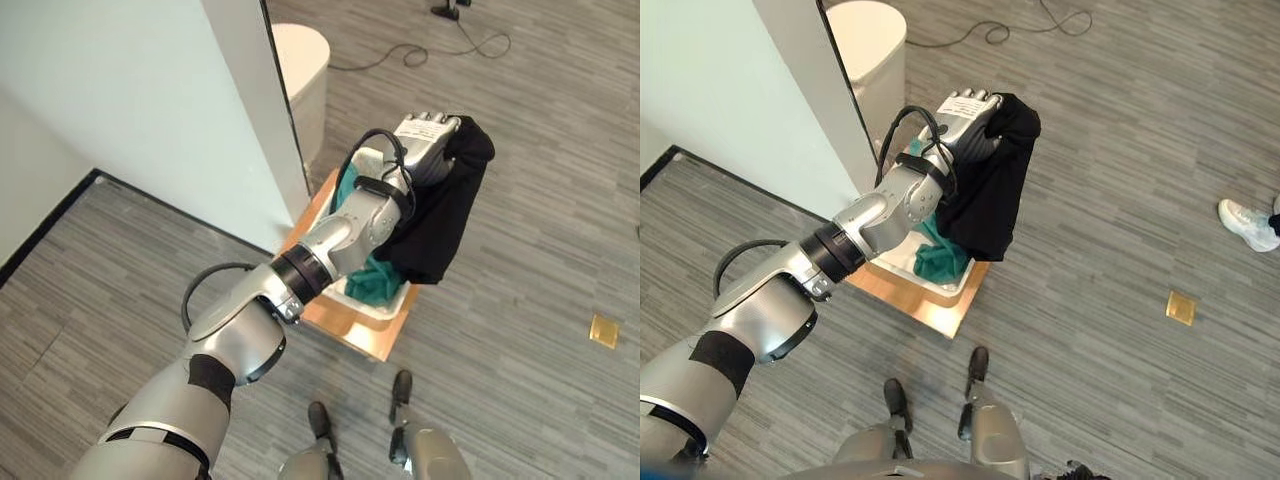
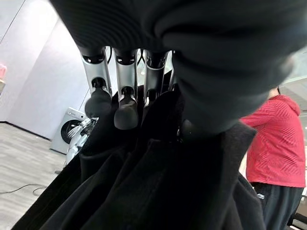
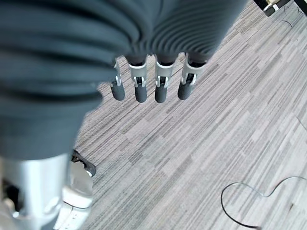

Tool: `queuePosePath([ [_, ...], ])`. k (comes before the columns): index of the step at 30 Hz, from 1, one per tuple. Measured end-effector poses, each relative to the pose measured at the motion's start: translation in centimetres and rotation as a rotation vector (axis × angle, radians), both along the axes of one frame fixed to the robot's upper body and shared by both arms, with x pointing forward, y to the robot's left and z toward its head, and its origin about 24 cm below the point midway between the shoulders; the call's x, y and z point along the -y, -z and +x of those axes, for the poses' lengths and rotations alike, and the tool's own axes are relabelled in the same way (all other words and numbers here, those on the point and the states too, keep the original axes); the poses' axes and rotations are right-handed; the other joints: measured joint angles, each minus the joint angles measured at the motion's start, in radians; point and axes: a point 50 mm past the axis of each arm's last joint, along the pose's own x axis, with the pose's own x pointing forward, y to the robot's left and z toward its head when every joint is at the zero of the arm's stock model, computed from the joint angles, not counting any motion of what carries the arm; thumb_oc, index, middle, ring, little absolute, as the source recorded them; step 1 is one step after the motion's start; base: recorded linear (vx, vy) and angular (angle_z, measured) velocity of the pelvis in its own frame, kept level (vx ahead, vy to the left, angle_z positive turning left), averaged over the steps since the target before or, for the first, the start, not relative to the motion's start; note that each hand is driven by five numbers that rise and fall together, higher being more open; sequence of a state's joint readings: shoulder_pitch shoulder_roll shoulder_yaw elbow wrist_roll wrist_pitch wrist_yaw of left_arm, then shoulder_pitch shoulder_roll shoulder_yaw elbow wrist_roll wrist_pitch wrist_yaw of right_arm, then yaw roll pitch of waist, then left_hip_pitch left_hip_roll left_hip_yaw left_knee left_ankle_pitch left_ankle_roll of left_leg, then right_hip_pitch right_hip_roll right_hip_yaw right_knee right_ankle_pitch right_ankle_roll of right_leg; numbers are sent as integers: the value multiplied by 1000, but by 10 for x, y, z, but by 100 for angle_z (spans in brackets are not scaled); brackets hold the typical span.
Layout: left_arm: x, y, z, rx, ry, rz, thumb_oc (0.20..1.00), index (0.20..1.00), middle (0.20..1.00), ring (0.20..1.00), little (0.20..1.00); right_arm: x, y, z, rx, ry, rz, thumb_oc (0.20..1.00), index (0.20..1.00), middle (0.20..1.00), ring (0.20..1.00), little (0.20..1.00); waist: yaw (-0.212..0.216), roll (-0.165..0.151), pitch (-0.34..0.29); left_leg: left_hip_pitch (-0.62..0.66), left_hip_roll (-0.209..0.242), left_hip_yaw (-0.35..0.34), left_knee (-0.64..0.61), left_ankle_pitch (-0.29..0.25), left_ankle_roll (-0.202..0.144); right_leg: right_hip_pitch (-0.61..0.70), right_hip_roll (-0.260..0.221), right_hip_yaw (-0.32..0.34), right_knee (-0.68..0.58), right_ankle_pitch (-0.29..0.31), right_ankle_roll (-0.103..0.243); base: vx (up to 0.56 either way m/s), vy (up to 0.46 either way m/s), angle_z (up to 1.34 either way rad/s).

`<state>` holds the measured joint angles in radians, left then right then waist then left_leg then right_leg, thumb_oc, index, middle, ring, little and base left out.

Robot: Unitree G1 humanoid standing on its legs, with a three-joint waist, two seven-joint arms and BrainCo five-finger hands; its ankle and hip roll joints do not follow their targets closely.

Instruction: Pick up bed clothes into laundry basket.

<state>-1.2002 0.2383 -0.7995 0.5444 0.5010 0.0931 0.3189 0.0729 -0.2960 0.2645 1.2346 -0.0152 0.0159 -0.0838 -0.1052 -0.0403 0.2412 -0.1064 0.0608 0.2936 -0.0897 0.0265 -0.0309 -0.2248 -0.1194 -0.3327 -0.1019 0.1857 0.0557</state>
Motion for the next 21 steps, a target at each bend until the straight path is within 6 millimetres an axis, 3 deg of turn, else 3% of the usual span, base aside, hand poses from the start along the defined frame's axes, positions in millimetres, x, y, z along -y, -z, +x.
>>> queuePosePath([
  [9, -9, -29, 10, 164, -94, 156, 200, 200, 200, 200, 200, -1, 0, 6, 14, -5, 4, 1000, 1000, 1000, 1000, 1000, -4, -38, 42, -33, 9, 25, 0, -2, -3, -45, 9, 16, 0, 4, -2, 0, 33, -8],
  [15, -45, -50, 26, 293, -250, 342, 200, 200, 200, 200, 200, 2, -2, 8, 18, -8, -4, 1000, 1000, 1000, 1000, 1000, -17, -55, 51, -31, 17, 27, -1, -4, -6, -44, 16, 9, 0, 5, -2, 5, 52, -1],
  [21, -66, -50, 33, 298, -316, 404, 200, 200, 200, 200, 200, 7, -2, 8, 3, -9, -19, 1000, 1000, 1000, 1000, 1000, -13, -63, 53, -20, 18, 23, -1, -4, -6, -29, 15, -2, 1, 6, -4, 11, 50, 3],
])
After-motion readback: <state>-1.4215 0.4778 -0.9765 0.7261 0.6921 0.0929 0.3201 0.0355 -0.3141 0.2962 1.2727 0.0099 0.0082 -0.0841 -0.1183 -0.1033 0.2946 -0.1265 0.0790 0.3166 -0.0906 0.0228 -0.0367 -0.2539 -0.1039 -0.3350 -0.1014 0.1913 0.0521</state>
